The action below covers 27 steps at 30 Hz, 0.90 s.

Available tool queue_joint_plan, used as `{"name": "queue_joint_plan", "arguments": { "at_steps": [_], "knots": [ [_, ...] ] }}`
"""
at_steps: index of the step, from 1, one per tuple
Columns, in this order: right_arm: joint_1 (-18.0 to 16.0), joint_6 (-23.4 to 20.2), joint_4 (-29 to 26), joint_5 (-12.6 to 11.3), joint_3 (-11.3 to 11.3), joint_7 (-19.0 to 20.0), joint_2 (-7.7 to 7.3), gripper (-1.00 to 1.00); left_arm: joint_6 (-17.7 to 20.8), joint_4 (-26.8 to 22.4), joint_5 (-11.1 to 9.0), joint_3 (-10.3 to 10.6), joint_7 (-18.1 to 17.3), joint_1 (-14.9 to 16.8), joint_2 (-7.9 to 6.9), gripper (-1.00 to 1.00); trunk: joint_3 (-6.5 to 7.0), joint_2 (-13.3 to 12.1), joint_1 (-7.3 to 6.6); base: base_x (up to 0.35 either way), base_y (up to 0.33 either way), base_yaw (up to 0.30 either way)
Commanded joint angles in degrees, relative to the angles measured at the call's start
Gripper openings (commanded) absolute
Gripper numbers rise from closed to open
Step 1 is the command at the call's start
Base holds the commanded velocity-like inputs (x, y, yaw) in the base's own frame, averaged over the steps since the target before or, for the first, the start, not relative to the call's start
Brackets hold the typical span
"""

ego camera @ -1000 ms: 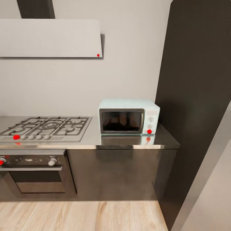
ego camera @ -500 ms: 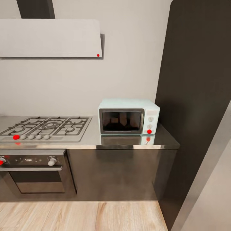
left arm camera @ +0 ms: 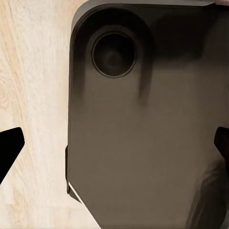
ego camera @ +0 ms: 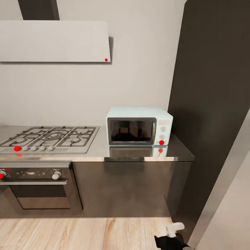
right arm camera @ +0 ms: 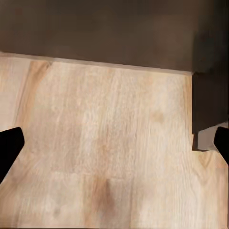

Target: In the kitchen, take the popcorn bag from the countertop, put it into the microwave, and heat it until the popcorn is cooked so the cooked popcorn ends up inside the bag.

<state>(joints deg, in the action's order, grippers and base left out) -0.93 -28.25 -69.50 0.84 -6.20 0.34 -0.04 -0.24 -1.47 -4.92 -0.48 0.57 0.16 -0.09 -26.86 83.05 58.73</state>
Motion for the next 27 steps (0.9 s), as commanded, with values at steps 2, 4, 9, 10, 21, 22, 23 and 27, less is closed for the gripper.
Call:
{"name": "queue_joint_plan", "arguments": {
  "at_steps": [2,4,9,10,21,22,23,27],
  "knots": [
    [-11.05,-6.86,-7.05,-0.28,0.17,-0.03,0.11,1.0,-0.02,-0.02,-0.53,0.01,0.05,0.02,0.0,1.0,-0.07,0.03,0.0,0.0,0.0,0.0],
    [-17.81,-9.17,-7.51,-0.37,0.21,-0.19,0.19,1.0,-0.02,-0.02,-0.53,0.01,0.03,0.02,0.0,1.0,-0.07,0.03,0.0,0.0,0.0,0.0],
    [-31.45,-13.81,-7.37,-0.55,0.29,-0.73,0.68,1.0,-0.02,-0.02,-0.53,0.04,-0.03,0.02,0.0,1.0,-0.07,0.03,0.0,0.0,0.0,0.0],
    [-33.77,-14.85,-7.35,-0.56,0.3,-0.81,0.78,1.0,-0.02,-0.02,-0.53,0.04,-0.03,0.02,0.0,1.0,-0.07,0.03,0.0,0.0,0.0,0.0],
    [-52.48,-6.43,5.4,-1.05,5.46,-2.91,1.29,1.0,-0.03,-0.02,-0.51,0.06,-0.17,0.02,-0.13,1.0,-0.07,0.03,0.0,0.0,0.0,0.0],
    [-52.52,-5.68,5.46,-1.01,5.47,-2.82,1.61,1.0,-0.02,-0.02,-0.52,0.05,-0.18,0.02,-0.11,1.0,-0.07,0.03,0.0,0.0,0.0,0.0],
    [-52.57,-5.09,5.51,-1.02,5.47,-2.66,2.1,1.0,-0.05,-0.02,-0.47,0.05,-0.25,0.02,-0.1,1.0,-0.07,0.03,0.0,0.0,0.0,0.0],
    [-52.59,-4.48,6.05,-1.27,5.36,-2.55,2.96,1.0,-0.06,-0.02,-0.45,0.1,-0.3,0.02,-0.08,1.0,-0.07,0.03,0.0,0.0,0.0,0.0]
  ]
}}
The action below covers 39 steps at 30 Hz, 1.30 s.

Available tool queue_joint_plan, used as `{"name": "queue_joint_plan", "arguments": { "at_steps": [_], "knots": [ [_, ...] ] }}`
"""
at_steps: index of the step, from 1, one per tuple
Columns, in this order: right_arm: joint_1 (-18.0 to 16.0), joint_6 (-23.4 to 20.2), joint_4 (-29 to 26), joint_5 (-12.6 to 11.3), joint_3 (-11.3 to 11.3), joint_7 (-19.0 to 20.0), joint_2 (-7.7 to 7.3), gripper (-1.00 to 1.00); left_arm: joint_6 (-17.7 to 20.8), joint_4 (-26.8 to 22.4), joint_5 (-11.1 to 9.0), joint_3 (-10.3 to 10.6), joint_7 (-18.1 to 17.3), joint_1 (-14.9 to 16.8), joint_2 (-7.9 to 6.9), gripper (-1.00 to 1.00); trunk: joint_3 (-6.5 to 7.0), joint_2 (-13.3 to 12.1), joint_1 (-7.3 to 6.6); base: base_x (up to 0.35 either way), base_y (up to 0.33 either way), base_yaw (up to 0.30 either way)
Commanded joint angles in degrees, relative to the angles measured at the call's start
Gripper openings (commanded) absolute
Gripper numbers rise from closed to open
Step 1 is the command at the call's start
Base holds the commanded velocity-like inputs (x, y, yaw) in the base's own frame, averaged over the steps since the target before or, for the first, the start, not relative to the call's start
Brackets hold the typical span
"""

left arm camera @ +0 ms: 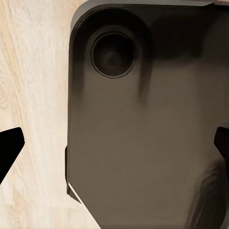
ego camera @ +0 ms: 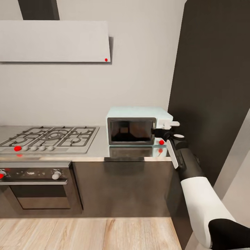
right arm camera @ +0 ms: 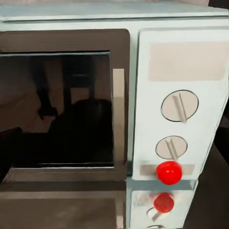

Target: In the kitchen, take the popcorn bag from the countertop, put it into the microwave, and heat it until the popcorn is cooked so the cooked popcorn ends up inside the bag.

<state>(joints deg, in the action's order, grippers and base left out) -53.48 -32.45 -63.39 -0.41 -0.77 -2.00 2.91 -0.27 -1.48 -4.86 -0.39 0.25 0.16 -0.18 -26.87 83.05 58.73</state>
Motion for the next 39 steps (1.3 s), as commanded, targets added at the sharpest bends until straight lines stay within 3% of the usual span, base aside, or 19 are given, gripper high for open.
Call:
{"name": "queue_joint_plan", "arguments": {
  "at_steps": [1,9,14,39],
  "knots": [
    [0.03,-0.25,0.0,-0.09,-0.07,-0.2,0.25,1.0,-0.02,-0.02,-0.51,0.02,0.02,0.01,0.0,1.0,-0.06,0.03,0.0,0.0,0.0,0.0],
    [0.57,0.57,4.71,0.18,-0.02,-0.69,0.84,1.0,0.01,-0.02,-0.5,0.03,0.09,0.01,0.0,1.0,-0.06,0.03,0.0,0.0,0.0,0.0],
    [0.57,6.76,9.85,0.3,-0.04,-0.29,0.71,1.0,0.01,-0.02,-0.5,0.03,0.11,0.01,0.02,1.0,-0.06,0.03,0.0,0.0,0.0,0.0],
    [0.57,8.28,10.74,0.15,-0.09,0.06,0.61,1.0,0.09,-0.02,-0.59,0.03,-0.33,0.01,-0.17,1.0,-0.06,0.03,0.0,0.106,0.0,0.0]
  ]
}}
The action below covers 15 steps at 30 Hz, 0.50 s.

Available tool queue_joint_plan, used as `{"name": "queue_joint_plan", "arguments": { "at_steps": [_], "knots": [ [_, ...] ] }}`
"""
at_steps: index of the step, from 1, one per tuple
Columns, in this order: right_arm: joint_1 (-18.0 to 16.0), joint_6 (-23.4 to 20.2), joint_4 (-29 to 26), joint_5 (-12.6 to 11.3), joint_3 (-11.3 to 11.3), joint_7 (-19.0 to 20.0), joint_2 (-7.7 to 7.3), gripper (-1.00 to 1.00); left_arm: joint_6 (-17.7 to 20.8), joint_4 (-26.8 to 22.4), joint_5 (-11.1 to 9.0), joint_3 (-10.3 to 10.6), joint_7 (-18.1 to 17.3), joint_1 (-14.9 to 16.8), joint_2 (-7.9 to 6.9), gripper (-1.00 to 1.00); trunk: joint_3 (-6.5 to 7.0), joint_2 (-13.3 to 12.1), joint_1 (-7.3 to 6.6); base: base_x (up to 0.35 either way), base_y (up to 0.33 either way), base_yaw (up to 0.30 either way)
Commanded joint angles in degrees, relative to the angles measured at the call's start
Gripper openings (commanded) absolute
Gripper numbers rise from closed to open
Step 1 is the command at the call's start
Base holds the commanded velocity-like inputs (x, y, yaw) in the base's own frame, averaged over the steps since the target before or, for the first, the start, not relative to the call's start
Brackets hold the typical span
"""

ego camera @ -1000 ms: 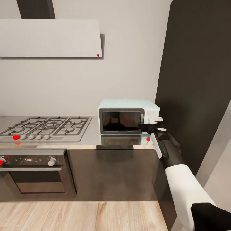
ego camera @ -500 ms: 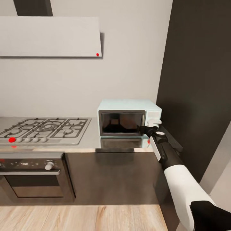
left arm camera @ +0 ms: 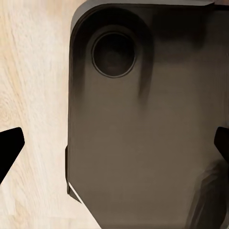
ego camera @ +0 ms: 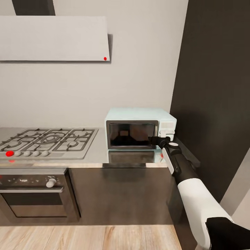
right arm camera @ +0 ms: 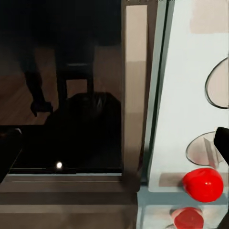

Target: In the kitchen, take the popcorn bag from the countertop, put it into the microwave, and heat it until the popcorn is cooked so the cooked popcorn ends up inside the bag.

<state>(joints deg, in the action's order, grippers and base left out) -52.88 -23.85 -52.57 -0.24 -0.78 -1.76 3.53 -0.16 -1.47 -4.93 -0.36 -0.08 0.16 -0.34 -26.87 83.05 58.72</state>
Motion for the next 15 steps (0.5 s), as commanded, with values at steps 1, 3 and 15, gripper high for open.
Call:
{"name": "queue_joint_plan", "arguments": {
  "at_steps": [1,3,15],
  "knots": [
    [-0.03,-0.32,-0.01,-0.03,-0.08,-0.18,-0.07,1.0,-0.01,-0.02,-0.52,0.01,-0.01,0.02,0.0,1.0,-0.06,0.03,0.01,0.165,0.0,0.0],
    [-0.03,-0.26,0.7,0.02,-0.09,-0.17,-0.23,1.0,-0.01,-0.02,-0.52,0.01,-0.01,0.02,0.01,1.0,-0.06,0.03,0.01,0.171,0.0,0.0],
    [-0.03,-0.21,2.29,0.5,-0.1,-0.09,-0.41,1.0,-0.01,-0.02,-0.52,0.01,-0.01,0.02,-0.01,1.0,-0.06,0.03,0.01,0.14,0.0,0.0]
  ]
}}
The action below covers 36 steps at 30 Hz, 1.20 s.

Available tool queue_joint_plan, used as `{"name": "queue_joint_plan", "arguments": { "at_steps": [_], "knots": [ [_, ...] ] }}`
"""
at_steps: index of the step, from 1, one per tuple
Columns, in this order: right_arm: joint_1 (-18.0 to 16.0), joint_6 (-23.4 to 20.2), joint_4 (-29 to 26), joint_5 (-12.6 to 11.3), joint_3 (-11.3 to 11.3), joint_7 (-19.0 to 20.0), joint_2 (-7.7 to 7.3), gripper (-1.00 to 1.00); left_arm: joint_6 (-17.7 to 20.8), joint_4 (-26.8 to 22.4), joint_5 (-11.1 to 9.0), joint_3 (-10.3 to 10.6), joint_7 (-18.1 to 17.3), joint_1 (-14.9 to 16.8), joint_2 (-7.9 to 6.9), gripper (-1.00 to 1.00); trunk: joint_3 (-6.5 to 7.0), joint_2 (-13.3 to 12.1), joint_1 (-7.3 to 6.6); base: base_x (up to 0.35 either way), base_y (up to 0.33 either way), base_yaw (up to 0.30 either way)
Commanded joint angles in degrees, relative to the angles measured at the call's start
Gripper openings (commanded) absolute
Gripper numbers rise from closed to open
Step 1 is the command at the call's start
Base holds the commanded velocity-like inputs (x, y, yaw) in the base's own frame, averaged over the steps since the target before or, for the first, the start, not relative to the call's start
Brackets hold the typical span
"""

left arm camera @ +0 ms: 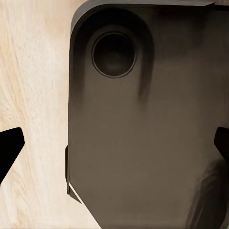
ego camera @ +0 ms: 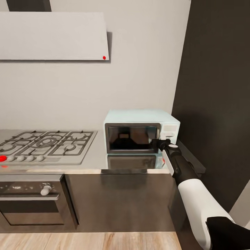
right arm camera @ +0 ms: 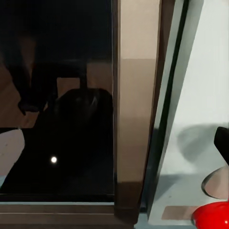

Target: In the kitchen, take the popcorn bag from the countertop, put it into the microwave, and heat it until the popcorn is cooked so the cooked popcorn ends up inside the bag.

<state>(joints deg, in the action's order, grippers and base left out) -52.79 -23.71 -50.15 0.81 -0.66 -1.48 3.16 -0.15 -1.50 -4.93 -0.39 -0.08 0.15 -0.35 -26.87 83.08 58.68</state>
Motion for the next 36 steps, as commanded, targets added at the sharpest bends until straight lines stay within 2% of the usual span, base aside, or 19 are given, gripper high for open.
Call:
{"name": "queue_joint_plan", "arguments": {
  "at_steps": [1,19,20,36],
  "knots": [
    [-0.12,-0.33,-0.13,-0.55,-0.22,-0.37,-0.06,1.0,-0.02,0.01,-0.52,0.04,-0.01,0.03,0.0,1.0,-0.06,0.0,0.05,0.103,0.0,0.0],
    [-0.12,-0.36,-0.12,-0.76,-0.22,-0.46,-0.08,1.0,-0.05,0.01,-0.52,0.04,-0.01,0.03,0.0,1.0,-0.06,0.0,0.05,0.033,0.0,0.0],
    [-0.12,-0.37,-0.12,-0.78,-0.22,-0.46,-0.08,-1.0,-0.05,0.01,-0.52,0.04,-0.01,0.03,0.0,1.0,-0.06,0.0,0.05,0.0,0.0,0.0],
    [-0.12,-0.37,-0.12,-0.76,-0.22,-0.79,0.21,-1.0,-0.05,0.01,-0.52,0.04,-0.01,0.03,0.0,1.0,-0.06,0.0,0.05,0.0,0.0,0.0]
  ]
}}
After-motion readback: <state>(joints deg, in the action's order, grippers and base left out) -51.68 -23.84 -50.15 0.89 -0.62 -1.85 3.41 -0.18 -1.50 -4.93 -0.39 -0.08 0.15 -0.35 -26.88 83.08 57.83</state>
